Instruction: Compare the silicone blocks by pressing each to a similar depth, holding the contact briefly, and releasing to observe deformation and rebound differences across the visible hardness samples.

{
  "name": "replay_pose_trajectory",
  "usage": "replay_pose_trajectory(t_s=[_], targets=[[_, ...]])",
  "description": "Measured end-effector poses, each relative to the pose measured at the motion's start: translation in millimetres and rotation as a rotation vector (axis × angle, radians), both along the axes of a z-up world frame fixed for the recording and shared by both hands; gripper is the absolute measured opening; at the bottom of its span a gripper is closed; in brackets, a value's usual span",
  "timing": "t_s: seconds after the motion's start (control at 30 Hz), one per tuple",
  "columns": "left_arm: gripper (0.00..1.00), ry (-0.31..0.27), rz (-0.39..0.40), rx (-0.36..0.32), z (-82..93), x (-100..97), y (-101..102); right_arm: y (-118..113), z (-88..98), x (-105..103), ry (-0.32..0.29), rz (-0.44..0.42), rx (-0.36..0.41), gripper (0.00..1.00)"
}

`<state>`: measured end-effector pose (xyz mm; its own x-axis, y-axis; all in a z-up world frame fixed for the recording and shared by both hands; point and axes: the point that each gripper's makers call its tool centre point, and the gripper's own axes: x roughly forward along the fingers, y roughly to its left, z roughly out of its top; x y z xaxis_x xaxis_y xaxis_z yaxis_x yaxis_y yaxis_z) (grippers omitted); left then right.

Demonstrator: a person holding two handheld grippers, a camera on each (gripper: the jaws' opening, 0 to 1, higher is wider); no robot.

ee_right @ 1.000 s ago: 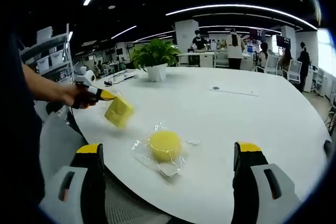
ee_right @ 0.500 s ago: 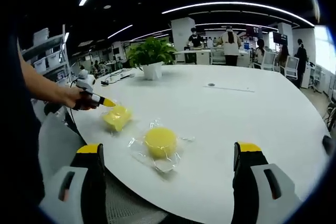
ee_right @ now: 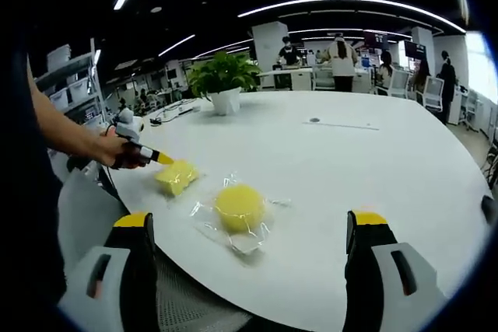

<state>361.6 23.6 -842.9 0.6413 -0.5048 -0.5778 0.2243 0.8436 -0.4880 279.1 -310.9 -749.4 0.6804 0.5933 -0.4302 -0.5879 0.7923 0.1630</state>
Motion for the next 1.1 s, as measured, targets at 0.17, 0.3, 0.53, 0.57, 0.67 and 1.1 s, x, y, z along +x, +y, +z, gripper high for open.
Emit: replay_pose_trajectory(t_s=[0.17,0.3,0.53,0.57,0.67,1.1], targets=[[0.00,0.008,-0.001,0.023,-3.7,-0.7,3.4,-1.9,-2.7,0.6,0.014,0.004,-0.014,0.96],[0.00,0.012,-0.006,0.035,-3.4,0.8,2.3,-3.2,4.8,4.7,0.004,-0.004,-0.009,0.96],[0.32,-0.059,0.001,0.099,2.0,2.3,11.7,-3.9,5.9,5.3,0.004,0.004,-0.020,0.96],[0.39,-0.084,0.001,0.105,6.0,2.5,14.0,-3.8,6.4,5.7,0.006,0.003,-0.018,0.96],[0.51,-0.180,-0.021,0.135,24.6,0.8,24.0,-6.6,7.1,9.2,0.000,-0.003,-0.017,0.96],[1.00,-0.352,-0.033,0.143,92.8,-47.8,61.7,-17.6,20.3,31.3,-0.031,-0.006,0.000,0.96]])
